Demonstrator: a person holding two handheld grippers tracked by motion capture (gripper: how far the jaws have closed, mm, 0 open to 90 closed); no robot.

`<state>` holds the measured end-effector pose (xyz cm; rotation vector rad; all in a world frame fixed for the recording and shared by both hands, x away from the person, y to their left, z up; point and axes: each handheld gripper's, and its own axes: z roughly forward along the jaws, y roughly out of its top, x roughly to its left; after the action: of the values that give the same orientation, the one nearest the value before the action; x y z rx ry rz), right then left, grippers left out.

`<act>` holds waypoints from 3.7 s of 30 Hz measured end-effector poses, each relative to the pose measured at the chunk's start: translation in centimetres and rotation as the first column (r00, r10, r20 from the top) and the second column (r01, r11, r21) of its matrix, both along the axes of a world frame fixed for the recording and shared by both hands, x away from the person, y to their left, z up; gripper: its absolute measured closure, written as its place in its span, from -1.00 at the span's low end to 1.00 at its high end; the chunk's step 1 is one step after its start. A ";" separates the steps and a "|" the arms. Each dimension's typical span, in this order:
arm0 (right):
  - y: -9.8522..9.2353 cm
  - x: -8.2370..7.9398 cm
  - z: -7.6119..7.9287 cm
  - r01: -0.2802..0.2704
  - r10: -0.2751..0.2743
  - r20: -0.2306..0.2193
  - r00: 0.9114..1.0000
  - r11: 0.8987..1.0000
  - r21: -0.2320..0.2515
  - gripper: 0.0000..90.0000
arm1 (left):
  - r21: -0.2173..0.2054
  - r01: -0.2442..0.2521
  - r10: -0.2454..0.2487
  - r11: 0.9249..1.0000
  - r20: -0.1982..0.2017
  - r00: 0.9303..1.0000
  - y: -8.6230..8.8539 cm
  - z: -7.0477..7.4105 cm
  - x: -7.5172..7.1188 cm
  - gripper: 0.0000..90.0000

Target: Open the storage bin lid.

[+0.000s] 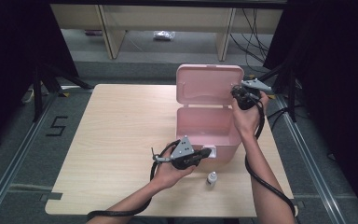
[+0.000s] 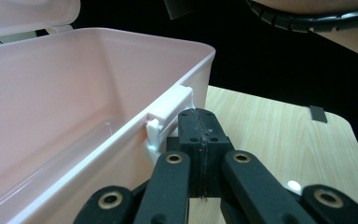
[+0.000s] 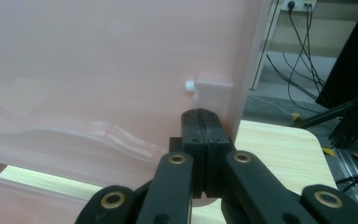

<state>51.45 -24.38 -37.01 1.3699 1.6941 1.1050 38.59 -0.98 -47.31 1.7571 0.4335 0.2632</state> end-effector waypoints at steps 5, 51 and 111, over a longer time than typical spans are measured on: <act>0.1 0.2 -0.4 0.002 -0.002 -0.019 1.000 1.000 0.009 1.00 | 0.000 0.000 0.000 1.000 0.001 1.000 0.0 0.0 0.0 1.00; 0.4 1.1 -1.7 0.005 -0.004 -0.093 0.996 1.000 0.015 1.00 | -0.002 -0.001 0.001 1.000 -0.004 1.000 0.2 0.0 -0.1 1.00; -0.7 -3.2 0.1 -0.087 0.100 -0.308 0.946 0.995 0.058 0.87 | 0.017 -0.003 0.003 1.000 -0.005 1.000 0.3 0.2 -0.2 1.00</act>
<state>48.21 -25.07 -36.96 1.5708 1.9864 1.0238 38.37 -0.69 -47.14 1.7738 0.4393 0.2650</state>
